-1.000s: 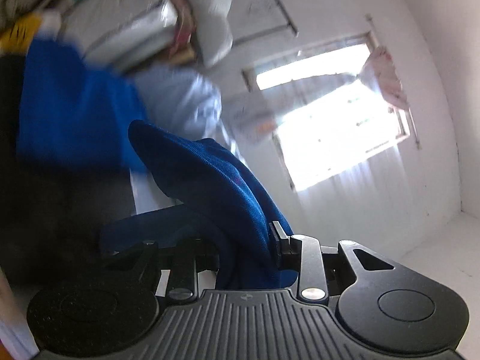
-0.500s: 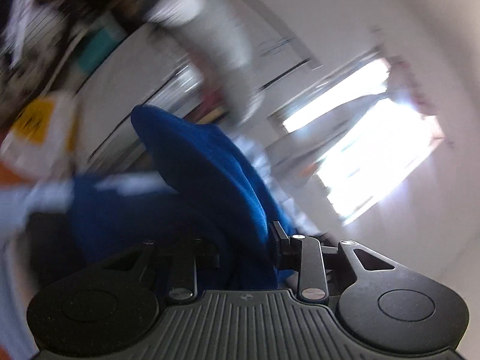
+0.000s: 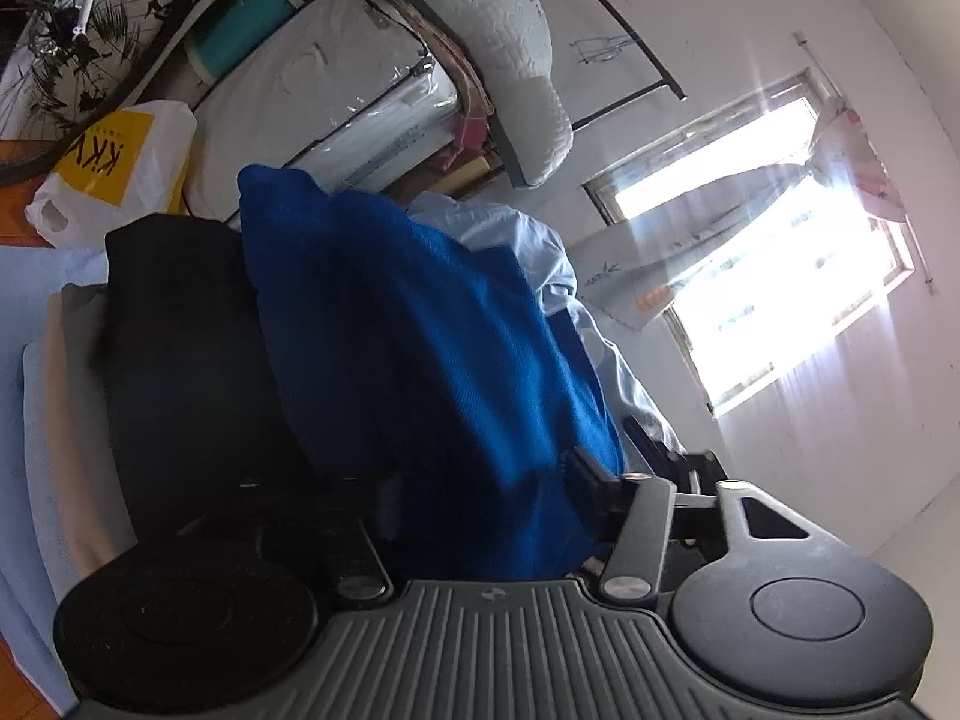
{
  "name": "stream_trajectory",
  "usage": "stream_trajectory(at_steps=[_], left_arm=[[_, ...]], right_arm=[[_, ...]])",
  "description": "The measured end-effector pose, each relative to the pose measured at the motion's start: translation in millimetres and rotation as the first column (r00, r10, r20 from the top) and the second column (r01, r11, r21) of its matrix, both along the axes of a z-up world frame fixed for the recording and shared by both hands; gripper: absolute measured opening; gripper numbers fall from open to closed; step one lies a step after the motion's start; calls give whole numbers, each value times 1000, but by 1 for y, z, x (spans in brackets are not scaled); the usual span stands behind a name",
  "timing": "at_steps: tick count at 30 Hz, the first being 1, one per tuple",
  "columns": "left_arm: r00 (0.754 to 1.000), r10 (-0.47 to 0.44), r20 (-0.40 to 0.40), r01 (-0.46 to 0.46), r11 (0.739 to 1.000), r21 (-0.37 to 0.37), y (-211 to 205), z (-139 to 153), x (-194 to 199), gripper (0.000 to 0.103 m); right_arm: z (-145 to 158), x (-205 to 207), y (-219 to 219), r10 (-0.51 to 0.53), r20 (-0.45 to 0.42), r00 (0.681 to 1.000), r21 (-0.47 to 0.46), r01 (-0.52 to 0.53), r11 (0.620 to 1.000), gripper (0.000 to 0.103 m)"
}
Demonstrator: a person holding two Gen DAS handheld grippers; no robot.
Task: Fold clothes
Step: 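Lift the folded polo with both grippers and carry it off the bed, then open both grippers and drop the polo onto the clothes pile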
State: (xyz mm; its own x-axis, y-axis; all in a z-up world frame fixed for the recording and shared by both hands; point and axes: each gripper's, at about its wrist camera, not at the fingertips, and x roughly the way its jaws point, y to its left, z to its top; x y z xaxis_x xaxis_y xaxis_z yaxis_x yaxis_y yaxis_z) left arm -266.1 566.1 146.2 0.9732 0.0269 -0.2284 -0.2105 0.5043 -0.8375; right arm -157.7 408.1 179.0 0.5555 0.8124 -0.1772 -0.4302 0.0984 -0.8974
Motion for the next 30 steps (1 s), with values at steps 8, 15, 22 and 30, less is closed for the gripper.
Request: stream_trajectory(at_steps=[8,15,22,30], left_arm=[[995,82,-63,-81,996,29,-6,3,-17,87],[970,201,-139,-187,976,113,-8,23,-46,103],[951,274,-146,-231,939,255,-34,54,-72,103],[989,143,-33,-120,915,384,-125,93,-64,103]], right_arm=[[15,-9,-16,-81,-94,992,-138,68,988,94],[44,9,-19,-224,-115,968,-174,202,964,96],[86,3,-124,-305,-337,891,44,338,940,103],[121,-42,-269,-227,-556,800,263,428,865,103]])
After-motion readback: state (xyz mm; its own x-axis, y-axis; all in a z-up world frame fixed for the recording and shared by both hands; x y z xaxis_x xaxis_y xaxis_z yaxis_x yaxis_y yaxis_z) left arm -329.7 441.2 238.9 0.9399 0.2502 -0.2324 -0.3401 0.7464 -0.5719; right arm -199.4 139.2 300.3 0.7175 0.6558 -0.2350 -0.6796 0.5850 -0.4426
